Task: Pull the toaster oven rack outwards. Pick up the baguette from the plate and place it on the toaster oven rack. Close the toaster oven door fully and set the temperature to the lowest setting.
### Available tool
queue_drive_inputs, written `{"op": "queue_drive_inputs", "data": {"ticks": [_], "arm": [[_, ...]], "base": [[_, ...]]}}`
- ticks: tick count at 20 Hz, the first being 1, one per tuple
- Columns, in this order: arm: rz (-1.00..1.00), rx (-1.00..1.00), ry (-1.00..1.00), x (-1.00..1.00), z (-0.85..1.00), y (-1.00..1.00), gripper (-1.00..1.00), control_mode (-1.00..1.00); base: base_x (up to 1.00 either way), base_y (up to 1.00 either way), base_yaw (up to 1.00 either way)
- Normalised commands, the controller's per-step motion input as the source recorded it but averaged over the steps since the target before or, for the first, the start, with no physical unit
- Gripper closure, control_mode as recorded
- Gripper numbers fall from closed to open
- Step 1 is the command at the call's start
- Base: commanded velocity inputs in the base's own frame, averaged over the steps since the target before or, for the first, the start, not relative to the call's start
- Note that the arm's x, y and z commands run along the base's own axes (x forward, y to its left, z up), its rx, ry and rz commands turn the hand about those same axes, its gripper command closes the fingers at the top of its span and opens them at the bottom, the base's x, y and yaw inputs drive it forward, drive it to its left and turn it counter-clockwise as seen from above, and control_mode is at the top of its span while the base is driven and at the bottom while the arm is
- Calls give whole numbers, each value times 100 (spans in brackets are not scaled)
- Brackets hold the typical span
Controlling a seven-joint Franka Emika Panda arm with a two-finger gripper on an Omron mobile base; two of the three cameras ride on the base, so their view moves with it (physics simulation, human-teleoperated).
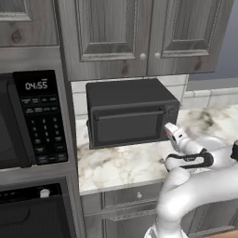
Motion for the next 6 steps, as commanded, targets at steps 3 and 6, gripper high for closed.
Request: {"op": "queue_drive_inputs", "data": {"ticks": [3,6], "arm": [[6,-53,72,5,0,49,100,-100],[7,-60,79,0,0,44,100,-100]], "base": [[0,0,0],[0,0,0]]}}
